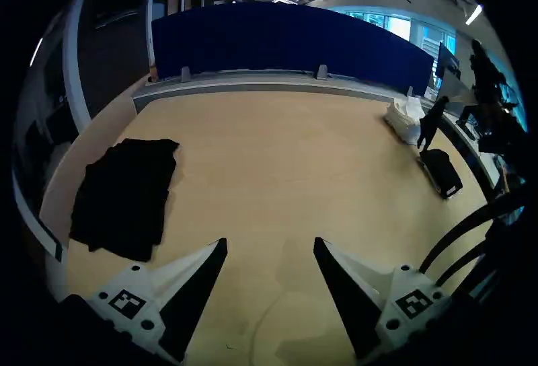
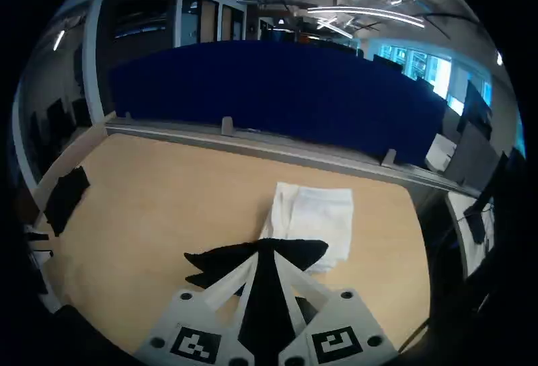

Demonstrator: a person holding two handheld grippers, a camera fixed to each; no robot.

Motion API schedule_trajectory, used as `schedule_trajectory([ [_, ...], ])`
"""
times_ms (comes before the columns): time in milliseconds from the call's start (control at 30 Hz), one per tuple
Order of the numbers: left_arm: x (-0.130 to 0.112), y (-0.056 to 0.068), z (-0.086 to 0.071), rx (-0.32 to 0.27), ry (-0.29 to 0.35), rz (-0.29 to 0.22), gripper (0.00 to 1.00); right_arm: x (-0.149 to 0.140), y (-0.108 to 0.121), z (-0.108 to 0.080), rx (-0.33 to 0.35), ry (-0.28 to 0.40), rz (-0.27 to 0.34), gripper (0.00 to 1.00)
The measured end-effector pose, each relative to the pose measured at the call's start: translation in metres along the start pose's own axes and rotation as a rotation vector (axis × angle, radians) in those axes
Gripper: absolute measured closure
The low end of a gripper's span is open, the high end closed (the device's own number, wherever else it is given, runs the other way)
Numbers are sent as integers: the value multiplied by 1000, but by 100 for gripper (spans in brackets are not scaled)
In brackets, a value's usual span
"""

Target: Fold towel

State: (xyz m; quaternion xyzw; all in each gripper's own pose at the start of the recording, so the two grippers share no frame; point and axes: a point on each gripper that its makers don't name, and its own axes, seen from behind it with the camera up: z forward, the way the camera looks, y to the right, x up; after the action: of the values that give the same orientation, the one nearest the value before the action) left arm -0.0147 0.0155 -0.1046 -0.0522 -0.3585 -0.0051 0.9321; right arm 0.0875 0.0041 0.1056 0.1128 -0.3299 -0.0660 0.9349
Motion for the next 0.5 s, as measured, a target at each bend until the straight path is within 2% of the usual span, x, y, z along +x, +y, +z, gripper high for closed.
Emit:
schedule_trajectory([
  [300, 1, 4, 2, -9, -1, 7, 4, -48, 16, -24, -36, -47, 59, 99],
  [500, 4, 6, 2, -14, -1, 17, 4, -81, 29, -41, -72, -71, 121, 99],
])
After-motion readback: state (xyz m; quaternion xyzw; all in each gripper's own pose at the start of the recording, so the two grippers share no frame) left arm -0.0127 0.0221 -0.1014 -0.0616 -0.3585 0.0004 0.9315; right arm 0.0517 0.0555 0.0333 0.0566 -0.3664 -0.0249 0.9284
